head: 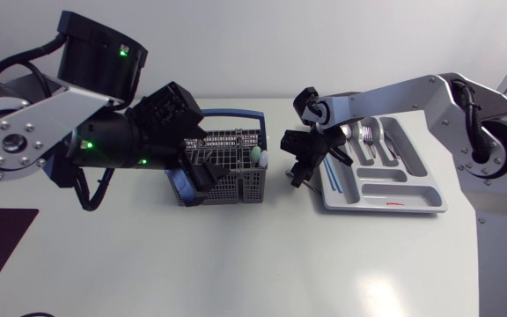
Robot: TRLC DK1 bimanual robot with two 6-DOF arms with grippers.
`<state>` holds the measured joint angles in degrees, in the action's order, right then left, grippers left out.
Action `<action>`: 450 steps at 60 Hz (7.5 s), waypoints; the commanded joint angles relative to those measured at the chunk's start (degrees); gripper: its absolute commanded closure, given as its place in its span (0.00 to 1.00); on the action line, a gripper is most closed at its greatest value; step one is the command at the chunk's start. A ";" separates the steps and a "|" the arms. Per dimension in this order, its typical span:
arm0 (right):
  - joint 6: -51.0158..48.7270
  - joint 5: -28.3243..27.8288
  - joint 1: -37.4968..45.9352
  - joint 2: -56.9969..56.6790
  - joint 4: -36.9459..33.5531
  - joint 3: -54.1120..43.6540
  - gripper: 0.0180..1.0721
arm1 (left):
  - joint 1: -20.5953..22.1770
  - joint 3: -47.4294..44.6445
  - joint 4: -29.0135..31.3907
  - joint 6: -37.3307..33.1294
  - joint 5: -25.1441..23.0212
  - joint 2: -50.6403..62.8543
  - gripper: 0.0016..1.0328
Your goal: Unload the cutlery basket into the drawer organizer.
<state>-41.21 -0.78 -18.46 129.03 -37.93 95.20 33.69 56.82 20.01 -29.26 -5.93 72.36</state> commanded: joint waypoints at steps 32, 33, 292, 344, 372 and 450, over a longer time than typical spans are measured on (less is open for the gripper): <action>-1.68 -3.35 -2.02 -1.68 -0.48 -8.45 0.81 | -0.38 -2.76 -0.59 -1.68 -0.22 -0.90 0.05; -1.68 -3.35 -2.02 -2.03 -0.39 -8.54 0.81 | -0.38 -2.85 -0.59 -1.68 -0.22 -0.90 0.05; -42.72 -13.90 30.06 -26.11 -3.20 -28.05 0.90 | 1.38 -4.52 -1.29 -2.03 -0.48 -1.34 0.05; -40.79 -14.43 30.85 -34.99 6.56 -34.38 0.11 | 2.08 -1.09 -0.59 2.80 1.54 -3.19 0.05; -25.50 -18.91 18.55 -56.00 11.30 -51.08 0.09 | 4.89 -8.65 -13.95 0.43 19.21 -1.25 0.06; -14.69 -18.30 8.17 -66.10 13.41 -59.69 0.09 | 4.01 9.89 0.12 14.75 35.47 23.88 0.26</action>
<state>-56.95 -19.25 -10.04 63.79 -24.99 37.08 37.93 64.99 19.66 -16.32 29.02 94.50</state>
